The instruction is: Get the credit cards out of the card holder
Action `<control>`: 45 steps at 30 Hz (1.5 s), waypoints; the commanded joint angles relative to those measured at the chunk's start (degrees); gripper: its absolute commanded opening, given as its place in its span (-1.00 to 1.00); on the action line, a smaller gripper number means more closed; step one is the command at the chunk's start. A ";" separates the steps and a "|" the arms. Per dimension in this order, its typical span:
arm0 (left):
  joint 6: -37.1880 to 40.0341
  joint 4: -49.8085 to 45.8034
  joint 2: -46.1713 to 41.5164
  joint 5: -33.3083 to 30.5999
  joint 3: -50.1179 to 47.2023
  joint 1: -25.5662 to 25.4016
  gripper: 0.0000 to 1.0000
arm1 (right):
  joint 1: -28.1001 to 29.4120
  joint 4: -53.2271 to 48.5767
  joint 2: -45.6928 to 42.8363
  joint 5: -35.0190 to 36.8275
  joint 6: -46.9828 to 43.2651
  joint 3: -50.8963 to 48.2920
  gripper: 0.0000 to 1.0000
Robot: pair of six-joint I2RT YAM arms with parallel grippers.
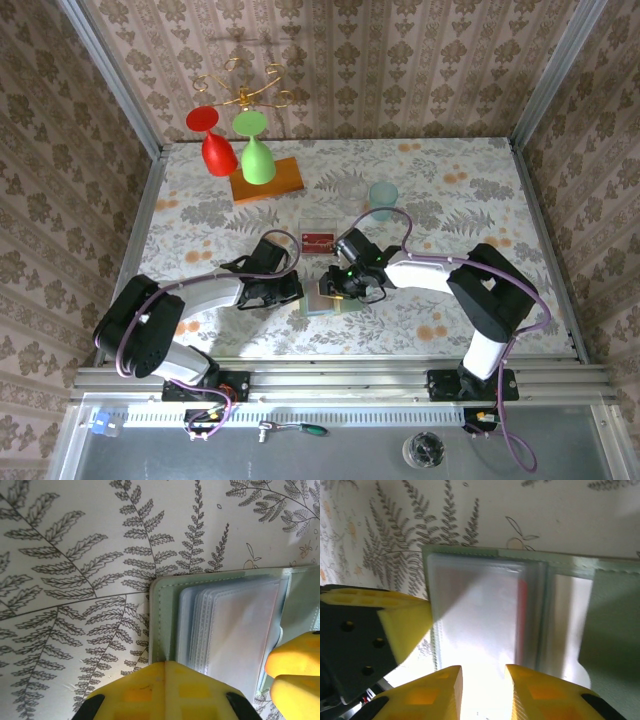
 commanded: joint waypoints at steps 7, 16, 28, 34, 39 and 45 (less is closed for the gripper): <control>1.10 -2.42 -0.53 -1.64 0.72 -0.14 -0.89 | -1.05 0.68 0.45 0.37 0.44 -2.30 -0.42; 1.45 -2.87 -1.26 -1.95 1.59 0.01 -0.89 | -1.22 0.44 0.08 0.72 -0.26 -2.63 -0.62; 2.86 -2.84 1.28 -1.43 2.82 0.74 -0.89 | -1.23 4.43 -2.21 -1.55 1.02 -2.81 -0.73; 2.69 -2.62 1.28 -1.25 2.54 0.78 -0.89 | -1.23 11.11 0.84 -6.45 4.51 -3.23 -0.71; 2.86 -3.27 0.81 -1.33 2.45 0.83 -0.89 | -1.24 7.98 1.94 -4.24 3.69 -3.07 -0.71; 3.05 -3.36 0.54 -1.34 2.12 1.11 -0.89 | -1.35 3.77 1.76 -1.36 1.77 -2.86 -0.71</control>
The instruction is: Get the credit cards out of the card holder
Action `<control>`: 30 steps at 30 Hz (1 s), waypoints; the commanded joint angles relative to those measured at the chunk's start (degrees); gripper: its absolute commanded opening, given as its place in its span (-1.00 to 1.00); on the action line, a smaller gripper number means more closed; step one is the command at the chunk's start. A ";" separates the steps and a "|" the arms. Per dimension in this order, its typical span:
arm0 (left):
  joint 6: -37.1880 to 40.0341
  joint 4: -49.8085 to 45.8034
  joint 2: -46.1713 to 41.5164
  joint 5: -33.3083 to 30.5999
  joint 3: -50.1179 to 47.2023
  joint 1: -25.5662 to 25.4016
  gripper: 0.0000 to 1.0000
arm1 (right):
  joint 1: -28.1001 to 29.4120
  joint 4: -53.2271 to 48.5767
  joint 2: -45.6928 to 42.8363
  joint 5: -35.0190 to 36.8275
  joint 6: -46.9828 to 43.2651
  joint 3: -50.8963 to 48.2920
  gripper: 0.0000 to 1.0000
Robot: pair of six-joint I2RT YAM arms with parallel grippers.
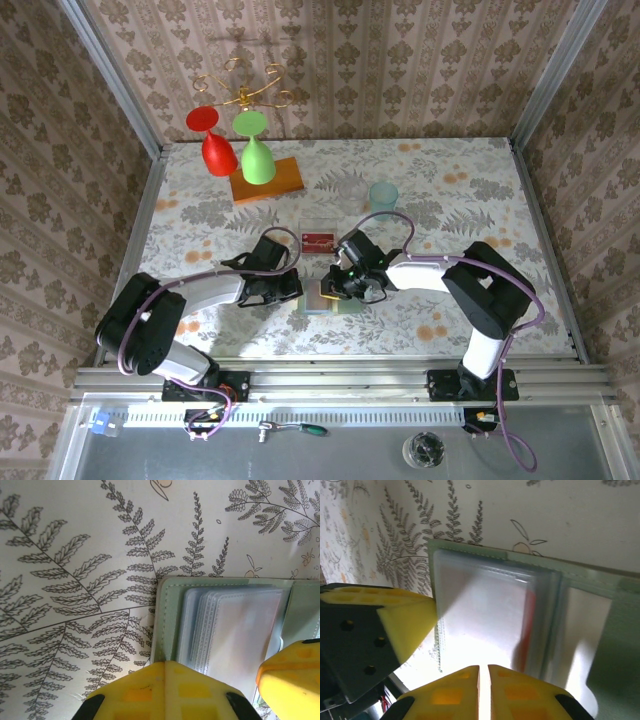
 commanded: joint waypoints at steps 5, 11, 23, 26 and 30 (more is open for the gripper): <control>1.57 -2.41 -0.69 -0.27 0.55 0.72 -0.89 | -0.37 -5.12 -0.37 4.16 -2.23 -1.00 -0.71; 1.68 -3.07 -1.89 -0.42 0.67 0.89 -0.89 | -0.56 -5.56 -0.74 4.66 -2.47 -1.57 -0.71; 0.82 -4.42 -7.08 0.66 2.69 1.02 -0.81 | -0.63 -5.26 -1.32 5.10 -2.14 -2.01 -0.71; -0.01 -2.97 -7.63 1.83 2.70 0.75 -0.75 | -0.71 -5.01 -1.37 5.10 -2.05 -2.01 -0.72; -0.86 -0.74 -6.60 3.37 2.94 -0.08 -0.66 | -0.78 -3.65 -1.23 4.51 -1.37 -2.53 -0.71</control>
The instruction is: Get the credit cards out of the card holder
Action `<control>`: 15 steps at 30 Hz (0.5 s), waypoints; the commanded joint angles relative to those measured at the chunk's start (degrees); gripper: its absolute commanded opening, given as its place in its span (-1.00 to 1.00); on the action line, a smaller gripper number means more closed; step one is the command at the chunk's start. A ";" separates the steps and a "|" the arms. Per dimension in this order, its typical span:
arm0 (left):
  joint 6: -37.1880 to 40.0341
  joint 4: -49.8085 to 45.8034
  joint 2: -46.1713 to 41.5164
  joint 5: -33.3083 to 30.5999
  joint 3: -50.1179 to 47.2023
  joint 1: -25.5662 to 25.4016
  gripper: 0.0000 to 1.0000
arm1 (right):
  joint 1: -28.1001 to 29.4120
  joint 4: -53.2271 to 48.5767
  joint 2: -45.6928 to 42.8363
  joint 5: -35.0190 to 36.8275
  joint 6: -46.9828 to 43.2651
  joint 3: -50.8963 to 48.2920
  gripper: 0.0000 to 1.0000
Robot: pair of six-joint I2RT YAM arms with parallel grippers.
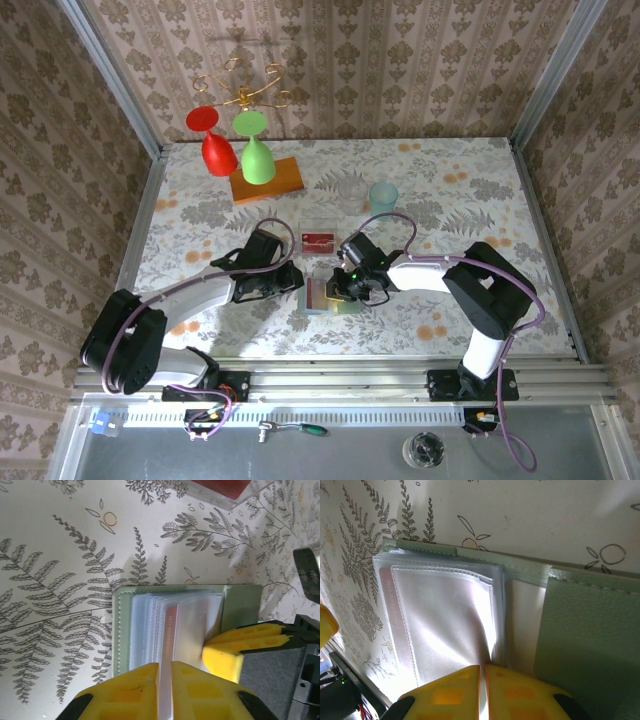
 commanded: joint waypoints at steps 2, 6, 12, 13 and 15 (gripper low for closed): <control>-0.80 1.52 1.25 2.16 1.83 -1.17 -0.59 | -0.44 -0.21 -0.85 1.04 0.53 -1.88 -0.72; -1.14 2.28 2.82 2.15 1.62 -1.54 -0.47 | -0.74 1.93 -0.41 -0.28 1.51 -2.73 -0.72; -1.81 3.19 3.71 2.16 0.78 -1.62 -0.38 | -1.17 3.10 -0.67 -1.31 2.09 -3.55 -0.72; -1.85 3.25 3.77 2.16 0.81 -1.63 -0.38 | -1.27 3.22 -0.71 -1.38 2.06 -3.57 -0.72; -1.79 3.28 3.80 2.16 0.99 -1.67 -0.37 | -1.33 3.35 -0.75 -1.48 2.16 -3.66 -0.72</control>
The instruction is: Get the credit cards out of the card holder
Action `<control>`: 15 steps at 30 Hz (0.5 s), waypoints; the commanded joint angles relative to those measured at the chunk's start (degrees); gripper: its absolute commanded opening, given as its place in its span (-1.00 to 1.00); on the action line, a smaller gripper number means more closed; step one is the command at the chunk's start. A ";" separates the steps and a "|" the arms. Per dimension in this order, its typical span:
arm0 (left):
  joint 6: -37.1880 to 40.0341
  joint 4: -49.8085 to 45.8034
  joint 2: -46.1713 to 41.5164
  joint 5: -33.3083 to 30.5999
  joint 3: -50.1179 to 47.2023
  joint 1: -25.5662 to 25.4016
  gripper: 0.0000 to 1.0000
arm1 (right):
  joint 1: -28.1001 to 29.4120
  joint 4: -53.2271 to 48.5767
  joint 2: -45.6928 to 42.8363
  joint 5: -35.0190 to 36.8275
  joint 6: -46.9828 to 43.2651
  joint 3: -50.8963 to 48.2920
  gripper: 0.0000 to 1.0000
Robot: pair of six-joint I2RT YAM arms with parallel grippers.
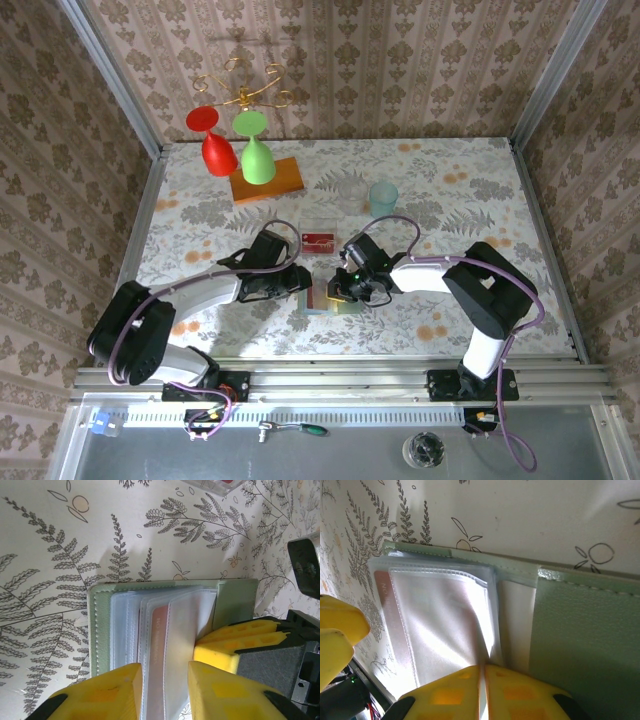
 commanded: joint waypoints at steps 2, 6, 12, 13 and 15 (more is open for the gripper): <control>-0.67 -0.16 0.04 0.33 0.99 -0.32 -0.37 | -0.43 -0.66 -0.58 0.29 0.67 -1.35 -0.72; -0.16 -2.31 -2.50 -1.79 1.50 -0.31 -0.35 | -0.44 -0.56 -0.53 0.12 0.68 -1.31 -0.72; -0.10 -1.91 -2.25 -0.05 2.27 -0.73 -0.34 | -0.44 -0.57 -0.59 0.02 0.70 -1.35 -0.72; -0.27 -1.54 -1.96 0.11 2.36 -1.05 -0.34 | -0.51 -0.54 -0.61 0.02 0.68 -1.35 -0.72; -0.40 -1.23 -1.24 0.03 2.60 -1.50 -0.34 | -0.49 -0.55 -0.68 0.07 0.74 -1.41 -0.72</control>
